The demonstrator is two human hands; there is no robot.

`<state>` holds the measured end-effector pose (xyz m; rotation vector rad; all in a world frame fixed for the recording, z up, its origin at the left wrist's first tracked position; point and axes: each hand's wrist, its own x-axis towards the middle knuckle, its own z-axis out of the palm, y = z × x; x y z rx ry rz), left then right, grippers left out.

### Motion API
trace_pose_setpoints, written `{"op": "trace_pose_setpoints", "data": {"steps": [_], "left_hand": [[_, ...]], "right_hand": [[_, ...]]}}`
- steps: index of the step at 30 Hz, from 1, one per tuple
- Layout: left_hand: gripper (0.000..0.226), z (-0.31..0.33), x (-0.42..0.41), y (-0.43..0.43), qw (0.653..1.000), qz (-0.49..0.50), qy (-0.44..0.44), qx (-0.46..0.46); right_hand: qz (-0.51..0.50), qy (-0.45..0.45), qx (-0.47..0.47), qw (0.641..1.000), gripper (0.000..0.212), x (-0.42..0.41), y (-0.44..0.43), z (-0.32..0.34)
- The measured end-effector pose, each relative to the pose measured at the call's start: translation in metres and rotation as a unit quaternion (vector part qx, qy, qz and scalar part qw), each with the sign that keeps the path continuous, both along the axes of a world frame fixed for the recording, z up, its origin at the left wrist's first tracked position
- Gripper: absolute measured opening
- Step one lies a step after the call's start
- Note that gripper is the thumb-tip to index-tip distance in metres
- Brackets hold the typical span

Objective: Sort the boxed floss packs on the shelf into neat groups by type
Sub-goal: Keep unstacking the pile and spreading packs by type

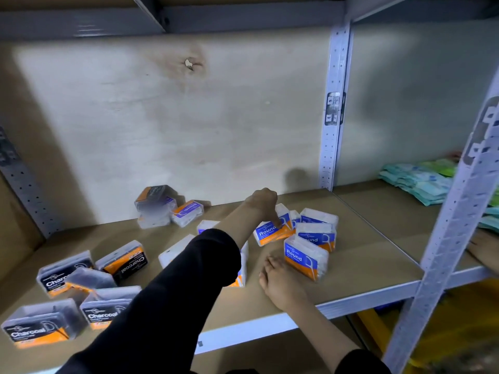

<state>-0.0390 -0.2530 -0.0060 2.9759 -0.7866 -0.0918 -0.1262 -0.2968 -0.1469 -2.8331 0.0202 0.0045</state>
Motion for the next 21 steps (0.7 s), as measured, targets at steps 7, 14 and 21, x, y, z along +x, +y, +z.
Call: {"op": "trace_pose_setpoints", "data": {"steps": [7, 14, 21], "left_hand": [[0.056, -0.022, 0.009, -0.018, 1.000, -0.006, 0.009, 0.029], [0.053, -0.036, 0.015, -0.021, 0.999, -0.015, -0.002, 0.041], [0.057, -0.042, 0.017, -0.019, 1.000, -0.017, -0.004, 0.022]], "right_hand": [[0.005, -0.002, 0.013, 1.000, 0.056, 0.001, -0.001, -0.001], [0.027, -0.026, -0.003, 0.999, 0.069, -0.001, -0.001, -0.004], [-0.012, -0.006, -0.006, 1.000, 0.057, -0.001, 0.005, 0.000]]}}
